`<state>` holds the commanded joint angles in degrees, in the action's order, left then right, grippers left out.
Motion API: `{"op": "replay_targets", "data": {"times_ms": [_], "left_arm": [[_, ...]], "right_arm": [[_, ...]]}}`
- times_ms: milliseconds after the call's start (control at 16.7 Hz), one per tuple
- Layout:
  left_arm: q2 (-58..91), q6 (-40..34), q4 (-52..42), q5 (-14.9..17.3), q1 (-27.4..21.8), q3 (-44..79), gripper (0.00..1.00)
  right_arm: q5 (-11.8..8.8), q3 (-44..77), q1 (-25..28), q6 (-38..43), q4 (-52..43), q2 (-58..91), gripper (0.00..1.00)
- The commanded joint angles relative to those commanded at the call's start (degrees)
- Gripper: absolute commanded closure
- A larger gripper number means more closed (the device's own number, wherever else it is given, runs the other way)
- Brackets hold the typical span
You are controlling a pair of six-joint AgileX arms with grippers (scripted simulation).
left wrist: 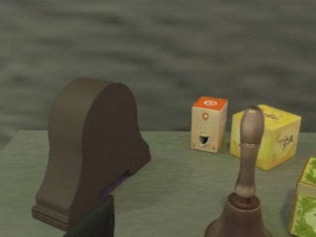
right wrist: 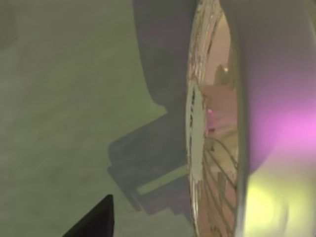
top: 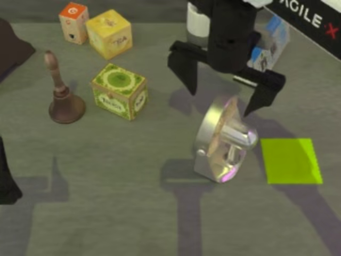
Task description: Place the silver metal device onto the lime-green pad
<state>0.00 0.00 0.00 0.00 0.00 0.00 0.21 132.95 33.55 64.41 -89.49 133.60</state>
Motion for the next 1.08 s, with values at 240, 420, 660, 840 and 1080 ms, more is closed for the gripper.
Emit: {"op": "replay_targets", "data": {"times_ms": [240,420,660,840,1080], "left_arm": [[0.00,0.00,0.00,0.00,0.00,0.00,0.00],[0.00,0.00,0.00,0.00,0.00,0.00,0.00],[0.00,0.00,0.00,0.00,0.00,0.00,0.00],[0.00,0.00,0.00,0.00,0.00,0.00,0.00],[0.00,0.00,0.00,0.00,0.00,0.00,0.00]], "right_arm": [[-0.02,-8.70,0.20,0.16,6.73,-1.92,0.00],[-0.03,-9.53,0.23,0.20,7.52,-2.11,0.00],[-0.03,-9.53,0.23,0.20,7.52,-2.11,0.15],[-0.03,-9.53,0.23,0.20,7.52,-2.11,0.38],[-0.03,-9.53,0.23,0.20,7.52,-2.11,0.68]]}}
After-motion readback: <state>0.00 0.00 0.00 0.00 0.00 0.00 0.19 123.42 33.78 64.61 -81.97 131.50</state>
